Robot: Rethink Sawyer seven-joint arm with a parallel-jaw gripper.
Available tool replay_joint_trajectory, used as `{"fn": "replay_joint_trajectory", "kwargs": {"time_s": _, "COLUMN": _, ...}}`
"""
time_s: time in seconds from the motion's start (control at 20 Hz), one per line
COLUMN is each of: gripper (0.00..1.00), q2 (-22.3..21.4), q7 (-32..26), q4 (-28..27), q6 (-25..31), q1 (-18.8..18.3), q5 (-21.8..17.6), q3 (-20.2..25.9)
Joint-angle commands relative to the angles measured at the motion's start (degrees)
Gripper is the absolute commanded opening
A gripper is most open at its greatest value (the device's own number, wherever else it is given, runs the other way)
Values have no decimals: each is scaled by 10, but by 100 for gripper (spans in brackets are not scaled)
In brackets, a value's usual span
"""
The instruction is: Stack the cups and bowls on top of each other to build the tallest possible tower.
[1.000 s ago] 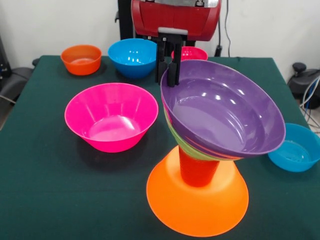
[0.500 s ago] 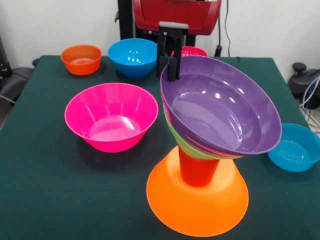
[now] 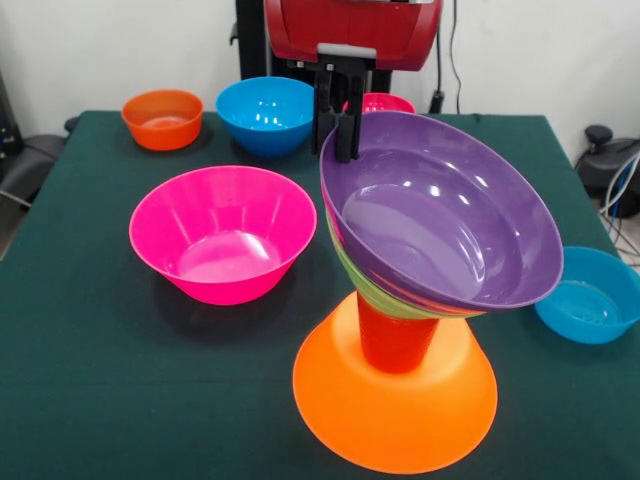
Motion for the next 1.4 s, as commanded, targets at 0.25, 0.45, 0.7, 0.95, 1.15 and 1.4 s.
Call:
{"fn": "replay_joint_trajectory", "kwargs": {"time_s": 0.25, "gripper": 0, "q2": 42, "q7": 17, "q4": 70, "q6": 36, "q1": 5, "q5": -27, "q3": 12}}
{"fn": "replay_joint_trajectory", "kwargs": {"time_s": 0.45, "gripper": 0, "q2": 38, "q7": 11, "q4": 76, "q6": 35, "q1": 2, "q5": -30, "q3": 11}}
{"fn": "replay_joint_trajectory", "kwargs": {"time_s": 0.7, "gripper": 0, "q2": 31, "q7": -2, "q4": 88, "q6": 30, "q1": -5, "q5": -29, "q3": 14}}
{"fn": "replay_joint_trajectory", "kwargs": {"time_s": 0.95, "gripper": 0, "q2": 30, "q7": -7, "q4": 98, "q6": 10, "q1": -12, "q5": -26, "q3": 22}}
{"fn": "replay_joint_trajectory", "kwargs": {"time_s": 1.15, "gripper": 0, "q2": 32, "q7": -6, "q4": 97, "q6": 7, "q1": -12, "q5": -28, "q3": 22}}
{"fn": "replay_joint_trajectory", "kwargs": {"time_s": 1.4, "gripper": 0, "q2": 35, "q7": -4, "q4": 92, "q6": 8, "q1": -10, "q5": -30, "q3": 21}}
